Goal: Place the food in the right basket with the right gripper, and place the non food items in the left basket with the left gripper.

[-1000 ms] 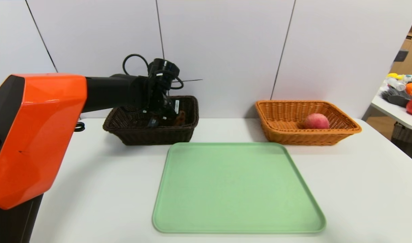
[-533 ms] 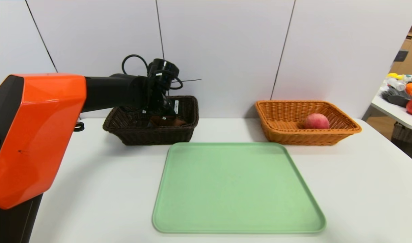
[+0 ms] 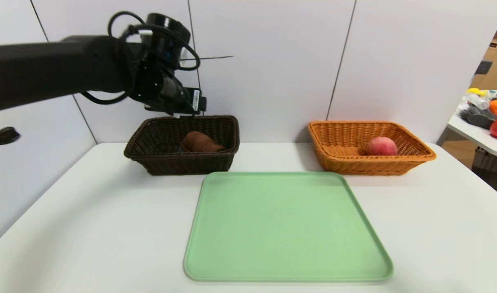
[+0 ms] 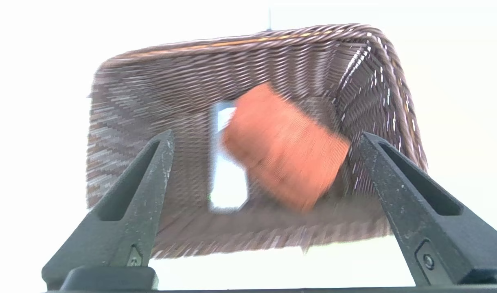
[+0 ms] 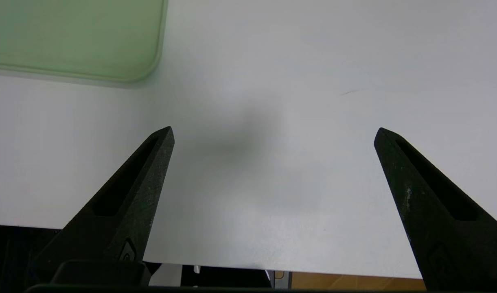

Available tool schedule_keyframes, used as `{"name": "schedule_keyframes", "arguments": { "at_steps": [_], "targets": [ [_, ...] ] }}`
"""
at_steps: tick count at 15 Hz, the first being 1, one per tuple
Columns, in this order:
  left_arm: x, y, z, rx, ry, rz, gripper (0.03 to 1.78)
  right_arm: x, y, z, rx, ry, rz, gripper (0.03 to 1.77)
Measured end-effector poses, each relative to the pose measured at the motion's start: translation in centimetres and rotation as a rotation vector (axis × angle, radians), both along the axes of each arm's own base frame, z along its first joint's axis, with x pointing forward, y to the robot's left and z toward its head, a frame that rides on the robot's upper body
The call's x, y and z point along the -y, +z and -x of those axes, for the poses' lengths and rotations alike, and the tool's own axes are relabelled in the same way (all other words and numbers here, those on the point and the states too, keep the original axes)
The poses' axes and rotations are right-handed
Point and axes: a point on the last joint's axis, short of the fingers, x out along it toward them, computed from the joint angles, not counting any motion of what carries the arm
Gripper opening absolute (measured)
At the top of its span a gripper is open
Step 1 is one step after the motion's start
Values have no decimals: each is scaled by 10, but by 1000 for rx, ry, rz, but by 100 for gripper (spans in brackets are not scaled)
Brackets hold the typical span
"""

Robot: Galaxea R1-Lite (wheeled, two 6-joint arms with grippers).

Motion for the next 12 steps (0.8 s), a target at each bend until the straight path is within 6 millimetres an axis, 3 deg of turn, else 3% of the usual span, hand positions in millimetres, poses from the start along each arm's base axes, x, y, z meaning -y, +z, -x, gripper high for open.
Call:
{"name": "schedule_keyframes", "arguments": {
  "at_steps": [3,5,9,12],
  "targets": [
    [-24,41,52,56,-26,-18,164,1,7,1,92,-10,9,170],
    [-41,53,89,76,-27,-19,166,2,8,7,121,-13,22,170],
    [-78,53,171,97,-11,-26,167,4,6,23,169,22,54,170],
    [-113,36,231,118,47,-27,168,6,1,35,201,26,59,170]
  ]
}}
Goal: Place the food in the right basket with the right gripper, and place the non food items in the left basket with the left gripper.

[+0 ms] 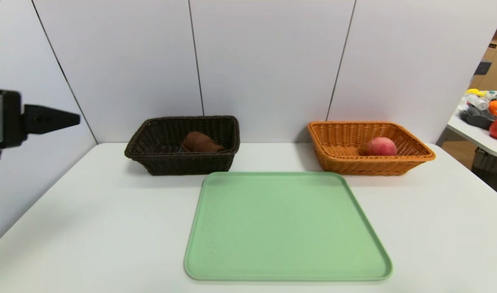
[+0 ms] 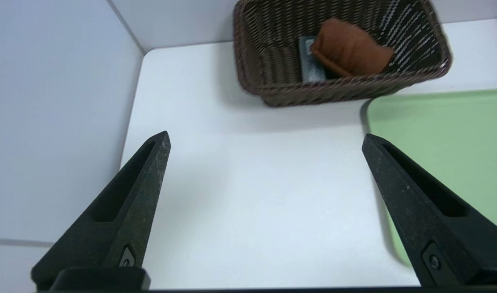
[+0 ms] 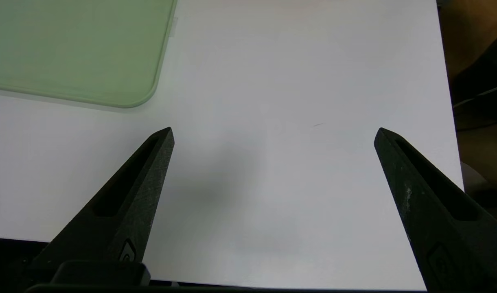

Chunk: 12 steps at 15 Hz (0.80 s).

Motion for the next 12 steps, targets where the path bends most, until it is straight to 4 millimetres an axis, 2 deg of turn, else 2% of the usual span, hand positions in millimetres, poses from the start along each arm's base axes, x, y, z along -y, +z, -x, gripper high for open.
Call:
{"name": "schedule_keyframes", "arguments": {
  "at_steps": [3,7,12],
  "targets": [
    [-28,-29,50,16,84,13,169,2,-4,7,25,-34,6,170],
    [-45,-67,106,72,162,48,169,4,-9,24,90,-60,4,170],
    [-51,-103,149,160,217,84,169,7,-24,51,196,-102,-4,170]
  ]
}}
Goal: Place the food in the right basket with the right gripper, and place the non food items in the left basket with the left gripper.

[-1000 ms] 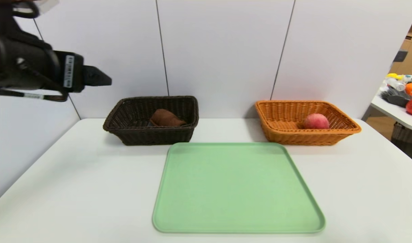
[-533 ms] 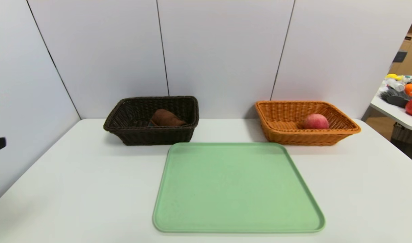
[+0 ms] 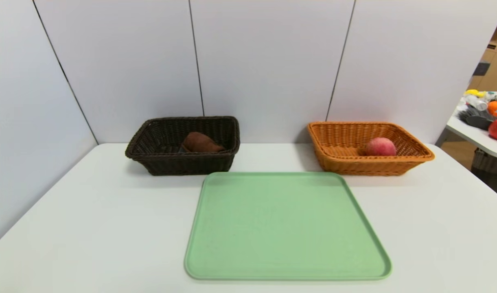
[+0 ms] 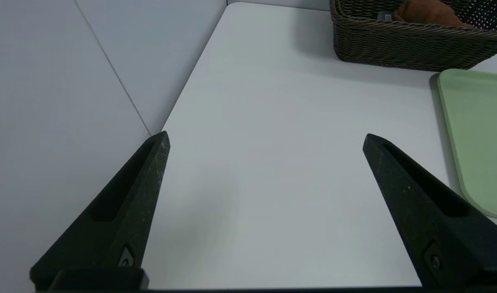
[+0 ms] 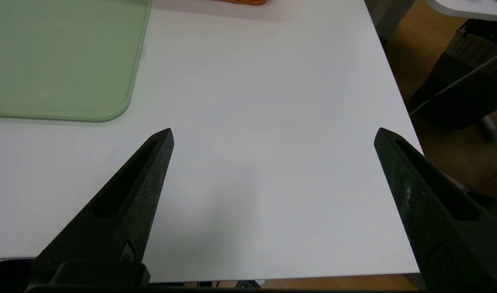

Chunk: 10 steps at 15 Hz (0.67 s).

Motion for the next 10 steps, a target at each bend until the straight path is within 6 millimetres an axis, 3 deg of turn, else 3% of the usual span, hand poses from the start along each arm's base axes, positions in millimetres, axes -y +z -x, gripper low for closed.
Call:
{"name": "schedule_keyframes", "arguments": {
  "at_steps": [4,10],
  "targets": [
    [0,-29,18,30,53,8,169,2,1,14,111,-19,-17,170],
    [6,-42,34,85,102,2,169,3,7,22,166,-68,-10,170]
  ]
}}
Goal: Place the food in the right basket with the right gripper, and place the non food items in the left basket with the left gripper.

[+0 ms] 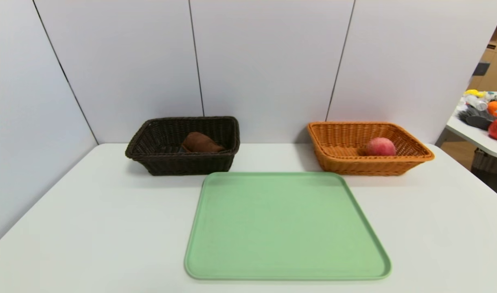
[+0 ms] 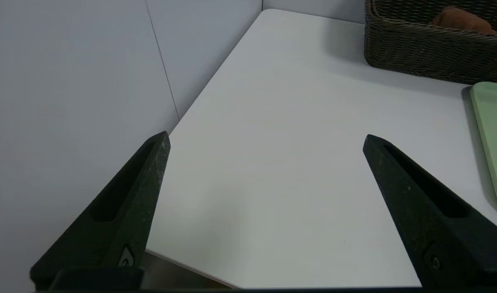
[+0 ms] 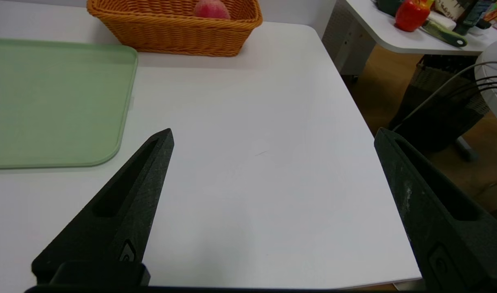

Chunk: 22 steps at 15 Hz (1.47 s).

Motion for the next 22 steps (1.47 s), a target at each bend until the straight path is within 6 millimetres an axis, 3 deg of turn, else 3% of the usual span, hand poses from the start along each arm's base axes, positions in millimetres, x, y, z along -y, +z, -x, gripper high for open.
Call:
{"name": "schedule_keyframes", "arguments": {
  "at_steps": [7,14,18,22],
  "targets": [
    [0,-21,1,-28,-124,-47,169,-4,6,2,16,-48,2,170],
    [3,-47,7,10,-253,-150,169,-8,-20,15,55,-10,-9,170],
    [5,-54,-7,185,-319,-202,169,-11,-40,24,185,109,-21,170],
    [5,-79,-30,289,-325,-254,169,-12,-64,-5,317,177,15,170]
  ]
}}
